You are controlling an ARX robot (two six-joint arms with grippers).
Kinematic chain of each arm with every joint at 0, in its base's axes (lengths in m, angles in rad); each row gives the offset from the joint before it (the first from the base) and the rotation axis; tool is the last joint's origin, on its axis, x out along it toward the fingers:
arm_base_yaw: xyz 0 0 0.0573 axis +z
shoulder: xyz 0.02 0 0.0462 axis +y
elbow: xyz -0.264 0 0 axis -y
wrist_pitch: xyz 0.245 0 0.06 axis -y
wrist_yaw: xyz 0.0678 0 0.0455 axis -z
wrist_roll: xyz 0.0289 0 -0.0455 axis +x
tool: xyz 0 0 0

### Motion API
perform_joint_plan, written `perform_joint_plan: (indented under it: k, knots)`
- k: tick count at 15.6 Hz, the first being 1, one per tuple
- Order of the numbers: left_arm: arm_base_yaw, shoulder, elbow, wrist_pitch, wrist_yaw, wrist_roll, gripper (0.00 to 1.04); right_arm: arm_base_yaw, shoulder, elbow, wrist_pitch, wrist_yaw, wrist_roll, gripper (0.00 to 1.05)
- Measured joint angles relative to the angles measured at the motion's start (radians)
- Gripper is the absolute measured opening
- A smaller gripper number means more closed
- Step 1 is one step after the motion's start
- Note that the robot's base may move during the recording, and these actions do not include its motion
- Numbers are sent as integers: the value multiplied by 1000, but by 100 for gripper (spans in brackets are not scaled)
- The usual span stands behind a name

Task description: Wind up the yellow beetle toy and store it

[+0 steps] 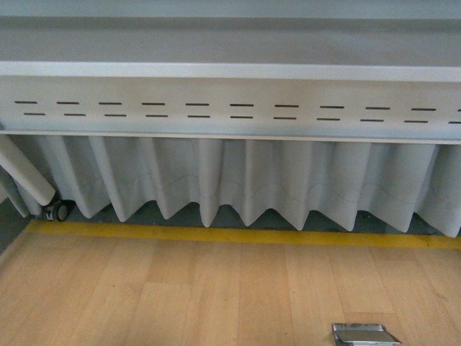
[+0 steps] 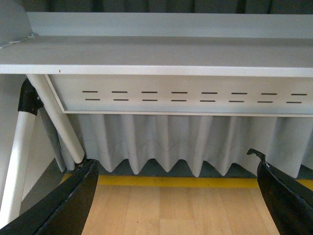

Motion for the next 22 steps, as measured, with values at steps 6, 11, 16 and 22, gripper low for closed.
perform_joint_plan:
  k: [6, 11, 16, 22]
  knots:
    - [0, 0, 0, 0, 0, 0, 98, 0, 0, 0, 0, 0, 0, 98]
    - [0, 0, 0, 0, 0, 0, 98, 0, 0, 0, 0, 0, 0, 98]
    - [0, 0, 0, 0, 0, 0, 98, 0, 0, 0, 0, 0, 0, 98]
    - [0, 0, 0, -2, -2, 0, 98, 0, 0, 0, -2, 0, 0, 98]
